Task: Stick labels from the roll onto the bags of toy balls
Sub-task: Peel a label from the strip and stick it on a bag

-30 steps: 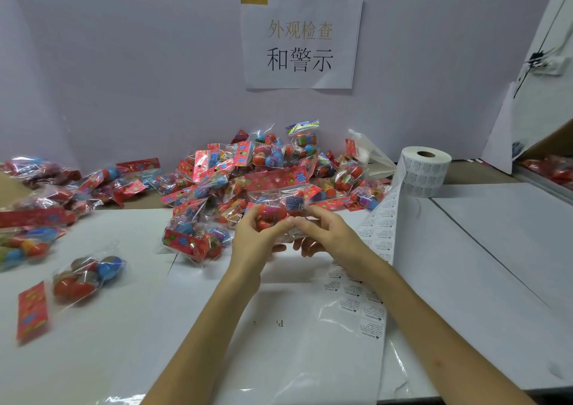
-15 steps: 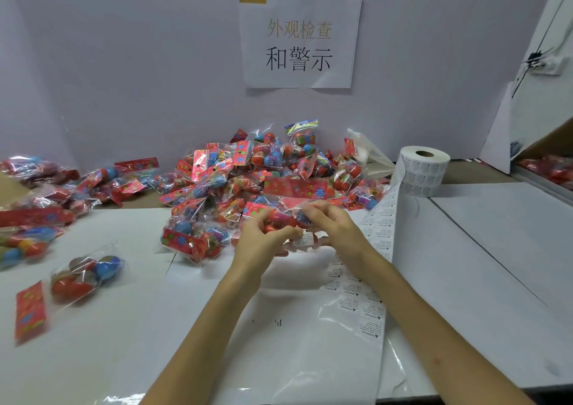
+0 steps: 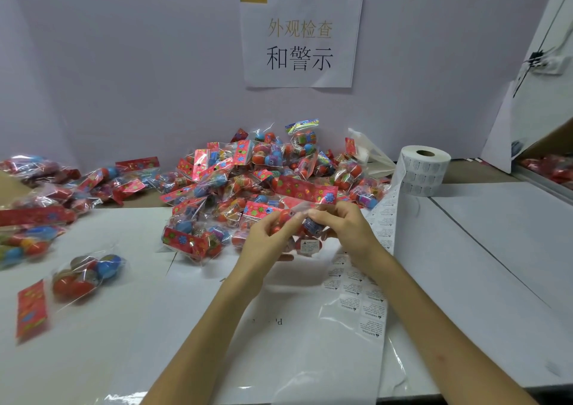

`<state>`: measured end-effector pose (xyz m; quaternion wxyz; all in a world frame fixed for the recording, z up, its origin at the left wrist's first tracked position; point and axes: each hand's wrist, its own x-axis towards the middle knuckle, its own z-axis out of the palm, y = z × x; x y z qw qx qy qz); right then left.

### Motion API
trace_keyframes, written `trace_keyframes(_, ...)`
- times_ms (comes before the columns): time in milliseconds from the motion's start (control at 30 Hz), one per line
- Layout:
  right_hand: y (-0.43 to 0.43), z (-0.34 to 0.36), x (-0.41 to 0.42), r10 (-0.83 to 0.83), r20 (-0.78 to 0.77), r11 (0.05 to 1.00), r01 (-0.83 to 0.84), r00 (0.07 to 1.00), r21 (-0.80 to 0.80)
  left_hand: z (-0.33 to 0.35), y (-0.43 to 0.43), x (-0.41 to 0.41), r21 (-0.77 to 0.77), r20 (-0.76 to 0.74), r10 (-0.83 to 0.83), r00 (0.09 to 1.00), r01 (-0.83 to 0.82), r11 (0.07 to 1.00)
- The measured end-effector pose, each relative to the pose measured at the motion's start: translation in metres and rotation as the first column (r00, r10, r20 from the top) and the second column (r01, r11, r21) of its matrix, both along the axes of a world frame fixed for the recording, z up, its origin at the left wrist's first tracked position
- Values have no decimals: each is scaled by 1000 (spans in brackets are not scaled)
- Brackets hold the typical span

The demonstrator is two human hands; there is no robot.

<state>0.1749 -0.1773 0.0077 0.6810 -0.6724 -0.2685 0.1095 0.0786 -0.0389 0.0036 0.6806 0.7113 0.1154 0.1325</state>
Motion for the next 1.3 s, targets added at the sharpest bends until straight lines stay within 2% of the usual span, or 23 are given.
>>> trace_keyframes(267,-3,3,-4,53,16,991,-51,998,-121,4,1,-2,-61,90,92,992,-87,994)
trace_keyframes(400,-7,4,-3,45,13,996,-44,999,-77,5,3,0,-43,116,140,983,-136,990)
trace_keyframes(567,-6,3,-2,41,40,997,-38,998,-72,4,4,2,-95,95,180,979,-171,981)
trace_keyframes(633,-5,2,0,7,63,997,-2,998,-77,4,5,1,-89,135,186,973,-175,980)
trace_keyframes(700,-6,4,1,-24,15,998,25,1000,-63,5,4,-2,-88,226,156,961,-139,986)
trace_keyframes(733,-7,6,1,-14,-51,999,11,999,-51,4,4,-3,-49,283,142,949,-134,990)
trace_keyframes(800,-10,8,1,90,-224,996,-89,970,12,2,3,-2,187,385,142,912,-227,956)
trace_keyframes(867,-11,9,3,216,-351,975,-184,911,121,1,2,0,424,466,136,874,-356,833)
trace_keyframes(900,-12,8,5,240,-381,969,-195,893,153,1,1,0,482,488,122,864,-384,788)
trace_keyframes(933,-12,7,6,251,-401,965,-196,881,174,1,0,1,505,497,100,862,-381,775)
trace_keyframes(1033,-12,6,7,247,-428,960,-158,869,233,-1,-3,1,496,462,47,886,-302,814)
trace_keyframes(1167,-12,7,5,200,-322,970,-141,925,199,-1,-1,1,490,464,124,877,-370,789)
trace_keyframes(1300,-13,10,7,155,-407,956,-34,900,290,2,4,2,400,386,192,902,-351,847)
